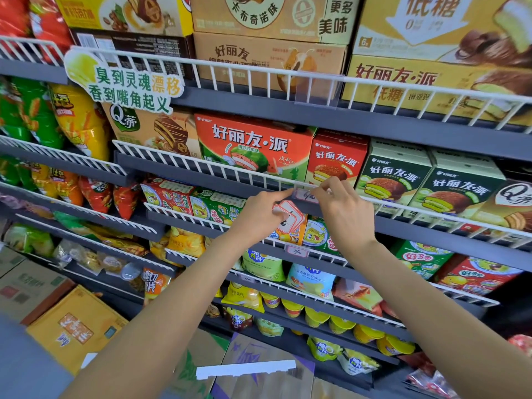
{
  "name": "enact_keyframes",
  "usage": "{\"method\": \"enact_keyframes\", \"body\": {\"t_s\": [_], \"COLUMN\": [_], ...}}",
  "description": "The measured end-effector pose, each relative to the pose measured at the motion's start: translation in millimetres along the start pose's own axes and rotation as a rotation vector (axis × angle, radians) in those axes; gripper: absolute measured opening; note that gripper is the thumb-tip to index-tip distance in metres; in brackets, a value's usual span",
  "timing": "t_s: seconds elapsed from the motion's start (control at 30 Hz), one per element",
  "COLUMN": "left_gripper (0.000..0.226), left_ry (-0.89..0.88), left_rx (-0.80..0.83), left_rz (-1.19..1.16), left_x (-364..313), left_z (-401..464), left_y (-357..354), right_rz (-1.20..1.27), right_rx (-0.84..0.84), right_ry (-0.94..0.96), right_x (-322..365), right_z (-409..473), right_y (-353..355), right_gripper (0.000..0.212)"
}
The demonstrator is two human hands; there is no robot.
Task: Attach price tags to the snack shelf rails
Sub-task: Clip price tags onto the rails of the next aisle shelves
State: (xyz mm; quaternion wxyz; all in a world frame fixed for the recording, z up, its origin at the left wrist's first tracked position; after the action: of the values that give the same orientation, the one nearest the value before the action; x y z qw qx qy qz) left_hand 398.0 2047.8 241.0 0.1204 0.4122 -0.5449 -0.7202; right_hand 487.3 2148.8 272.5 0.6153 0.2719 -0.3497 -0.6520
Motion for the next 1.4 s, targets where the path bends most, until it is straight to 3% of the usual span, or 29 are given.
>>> {"method": "enact_keyframes", "body": {"t_s": [0.4, 0.63, 0.7, 0.8, 0.87, 0.97, 1.2, 1.3, 1.4], "left_gripper": [0.039, 0.014, 0.014, 0.012, 0.012, 0.013, 0.014, 0.022, 0.014], "left_ry": [0.05, 0.062, 0.052, 0.014, -0.007, -0.017, -0.068, -0.067, -0.065], "left_rx": [-0.144, -0.267, -0.291, -0.313, -0.349, -0.402, -0.41, -0.427, -0.427], "left_rz": [-0.113, -0.304, -0.314, -0.36, -0.383, -0.439, -0.32, -0.306, -0.355], "left_x": [-9.7, -6.5, -6.8, -14.9, -22.6, -33.8, -58.9, -65.6, -68.1], "left_z": [3.6, 0.0, -0.1, 0.0, 0.8, 2.7, 14.5, 18.0, 19.4], "left_y": [4.1, 24.9, 34.1, 52.6, 67.5, 90.0, 129.4, 140.5, 145.7], "right_rz": [-0.008, -0.066, 0.057, 0.465, 0.74, 0.956, 0.892, 0.918, 0.907], "right_rx": [0.048, 0.25, 0.258, 0.193, 0.165, 0.104, 0.008, -0.041, -0.055], "right_ry": [0.029, 0.033, -0.086, -0.271, -0.328, -0.34, -0.294, -0.306, -0.301], "right_x": [-0.5, 2.9, -2.9, -8.5, -7.8, -3.1, -9.0, -12.1, -12.3], "right_z": [8.1, 13.0, 20.0, 36.3, 49.0, 65.3, 94.9, 104.0, 109.0], "right_y": [2.2, 3.3, 9.1, 27.0, 37.4, 56.9, 93.8, 106.0, 116.0], "right_gripper": [0.039, 0.02, 0.021, 0.03, 0.026, 0.017, 0.008, 0.017, 0.019]}}
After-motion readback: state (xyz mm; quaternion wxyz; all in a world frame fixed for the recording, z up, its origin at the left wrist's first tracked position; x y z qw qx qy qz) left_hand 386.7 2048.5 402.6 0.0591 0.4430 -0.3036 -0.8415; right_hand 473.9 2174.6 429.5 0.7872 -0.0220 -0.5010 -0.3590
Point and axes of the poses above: each hand's wrist, its own z-axis towards the middle knuckle, its own y-axis out of the back of the hand, x = y × z, the point moved 6 cm from there along z, towards the middle knuckle, and after that the axes turned 15 degrees about z, right-handed, at the moved point
